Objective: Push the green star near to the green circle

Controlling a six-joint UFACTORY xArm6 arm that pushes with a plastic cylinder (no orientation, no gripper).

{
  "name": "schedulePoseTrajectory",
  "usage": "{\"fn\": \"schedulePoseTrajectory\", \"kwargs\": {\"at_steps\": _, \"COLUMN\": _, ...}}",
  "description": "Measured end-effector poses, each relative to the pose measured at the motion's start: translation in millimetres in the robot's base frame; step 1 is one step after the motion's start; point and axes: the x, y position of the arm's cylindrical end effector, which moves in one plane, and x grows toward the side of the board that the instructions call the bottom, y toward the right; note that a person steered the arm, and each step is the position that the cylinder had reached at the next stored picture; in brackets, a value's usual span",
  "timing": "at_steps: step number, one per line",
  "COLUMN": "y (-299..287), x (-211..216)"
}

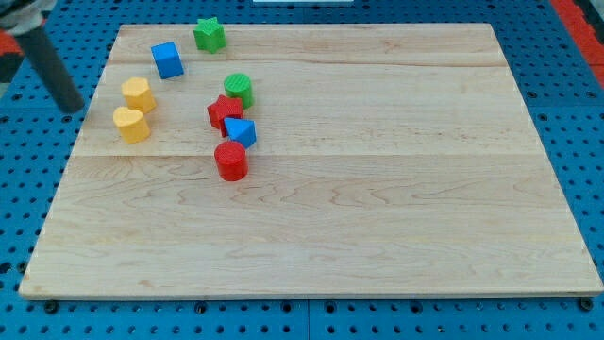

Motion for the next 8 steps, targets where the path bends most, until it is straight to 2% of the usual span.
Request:
{"fn": "schedulePoseTrajectory", "kwargs": {"at_steps": 2, "y": 0, "x": -36}}
{"fn": "schedulePoseTrajectory", "kwargs": {"at_steps": 7, "y": 0, "x": -33}}
{"fn": "schedulePoseTrajectory", "kwargs": {"at_steps": 8, "y": 0, "x": -59}}
